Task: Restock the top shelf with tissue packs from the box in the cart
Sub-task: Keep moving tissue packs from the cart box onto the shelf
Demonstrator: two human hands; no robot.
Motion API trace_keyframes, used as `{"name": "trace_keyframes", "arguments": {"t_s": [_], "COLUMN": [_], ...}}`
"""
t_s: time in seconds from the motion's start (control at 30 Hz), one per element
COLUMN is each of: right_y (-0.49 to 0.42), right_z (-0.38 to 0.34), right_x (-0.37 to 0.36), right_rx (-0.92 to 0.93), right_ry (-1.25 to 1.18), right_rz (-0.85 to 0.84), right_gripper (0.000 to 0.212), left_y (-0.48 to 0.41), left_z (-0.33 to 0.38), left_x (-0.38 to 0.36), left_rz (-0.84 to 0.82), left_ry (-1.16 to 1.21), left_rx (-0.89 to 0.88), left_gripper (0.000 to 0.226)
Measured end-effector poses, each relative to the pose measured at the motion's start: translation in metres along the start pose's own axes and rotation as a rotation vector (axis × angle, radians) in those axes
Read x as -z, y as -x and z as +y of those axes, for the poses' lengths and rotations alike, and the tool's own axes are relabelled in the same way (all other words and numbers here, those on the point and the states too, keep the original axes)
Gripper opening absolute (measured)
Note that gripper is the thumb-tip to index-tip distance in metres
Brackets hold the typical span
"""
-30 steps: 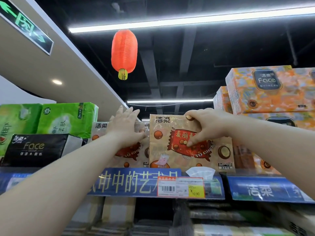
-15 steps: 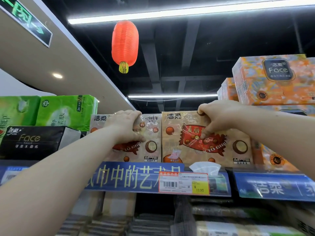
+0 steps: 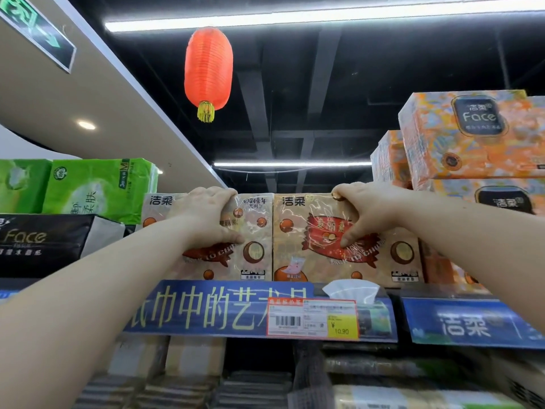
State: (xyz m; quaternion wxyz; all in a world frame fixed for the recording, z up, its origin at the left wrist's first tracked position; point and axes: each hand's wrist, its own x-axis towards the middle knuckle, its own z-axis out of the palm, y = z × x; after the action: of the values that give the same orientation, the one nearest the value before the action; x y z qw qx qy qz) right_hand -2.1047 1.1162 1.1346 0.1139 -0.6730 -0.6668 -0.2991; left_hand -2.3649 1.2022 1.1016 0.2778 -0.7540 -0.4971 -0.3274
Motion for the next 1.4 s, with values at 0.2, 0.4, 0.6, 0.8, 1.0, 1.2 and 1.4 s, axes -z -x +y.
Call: {"name": "trace_keyframes", "arguments": {"t_s": [0.2,0.4,0.6,0.8,1.0,1.2,1.4], "right_y": [-0.001,0.013,0.033,0.060,0.097,0.147,0.215], "right_z": [0.001,-0.001,0.002,0.014,0.020,0.029,0.025], "right_x": [-0.006,-0.009,0.000,0.002,-0.001,0.008,0.024], "right_rx": [-0.017,-0.008,0.047,0.097,0.173,0.159,0.072], "right_ry": [0.097,0.128,0.043,0.032,-0.007,-0.027,0.012], "right_rz": [0.040,0.118,0.155,0.169,0.182,0.095,0.004], "right_gripper": [0.107,0.114,0.090,0.070,0.056,0.046,0.051], "left_y": [-0.001,0.003,0.020,0.053,0.089,0.124,0.173], "left_z": [0.000,0.016,0.044,0.074,0.105,0.135,0.153], "left_x": [-0.004,0.006,0.016,0.031,0.047,0.063,0.077], "left_rz": [-0.026,-0.107,-0.013,0.033,0.023,-0.070,-0.185], "left_ry": [0.006,-0.141,-0.161,-0.173,-0.170,-0.124,-0.089], "left_rx": [0.012,0.101,0.087,0.097,0.134,0.092,0.025], "left_gripper": [0.099,0.098,0.075,0.054,0.047,0.050,0.048]}}
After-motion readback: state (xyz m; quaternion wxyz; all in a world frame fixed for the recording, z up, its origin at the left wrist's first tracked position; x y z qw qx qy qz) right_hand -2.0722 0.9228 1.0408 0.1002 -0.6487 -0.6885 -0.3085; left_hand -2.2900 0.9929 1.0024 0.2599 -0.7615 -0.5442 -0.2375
